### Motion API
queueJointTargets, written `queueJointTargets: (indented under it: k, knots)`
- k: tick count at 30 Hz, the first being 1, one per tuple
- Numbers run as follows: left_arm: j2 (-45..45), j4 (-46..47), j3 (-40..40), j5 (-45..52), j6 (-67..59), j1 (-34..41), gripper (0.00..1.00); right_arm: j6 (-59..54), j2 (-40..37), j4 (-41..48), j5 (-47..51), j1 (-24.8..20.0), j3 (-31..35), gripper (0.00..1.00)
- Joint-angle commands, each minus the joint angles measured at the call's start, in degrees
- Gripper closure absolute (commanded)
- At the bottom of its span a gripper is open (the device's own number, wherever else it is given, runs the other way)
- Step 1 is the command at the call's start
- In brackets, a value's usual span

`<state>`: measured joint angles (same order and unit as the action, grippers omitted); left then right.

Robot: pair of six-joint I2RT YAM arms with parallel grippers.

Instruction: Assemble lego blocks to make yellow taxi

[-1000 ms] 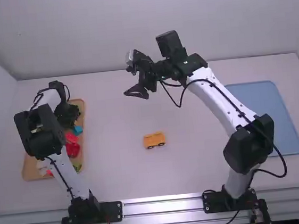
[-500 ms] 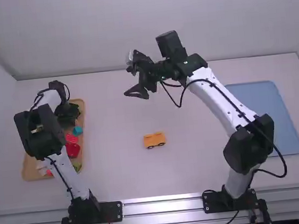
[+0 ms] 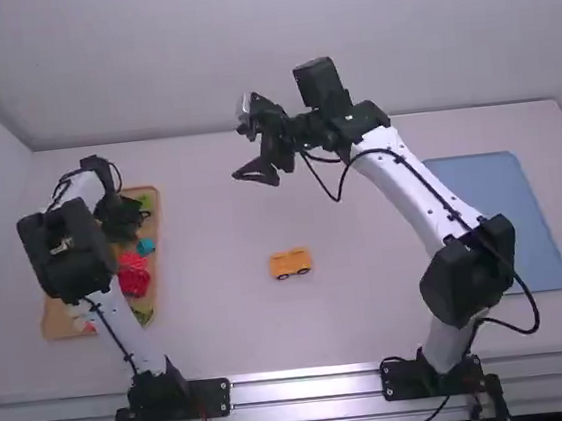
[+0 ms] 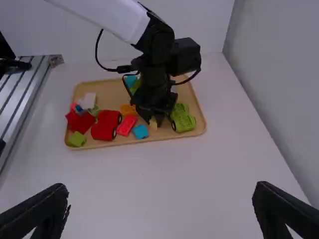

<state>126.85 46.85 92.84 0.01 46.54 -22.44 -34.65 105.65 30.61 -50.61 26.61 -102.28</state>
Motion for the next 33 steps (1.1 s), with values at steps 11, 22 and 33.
queueJointTargets:
  k: [11, 22, 33]
  knots:
    - [-1.81, 0.09, -0.66, -4.98, 3.15, 2.19, 0.58, 0.15, -0.70, 0.94, -0.55, 0.02, 0.26, 0.01]
    - [-1.81, 0.87, -0.66, -4.22, 5.51, 2.23, 0.70, 0.17, -0.70, 1.36, -0.52, 0.02, 0.26, 0.02]
    - [-4.87, 0.63, -1.31, -6.25, 0.98, 2.19, 0.98, -1.55, -0.70, 3.89, -0.72, 0.02, 0.28, 0.02]
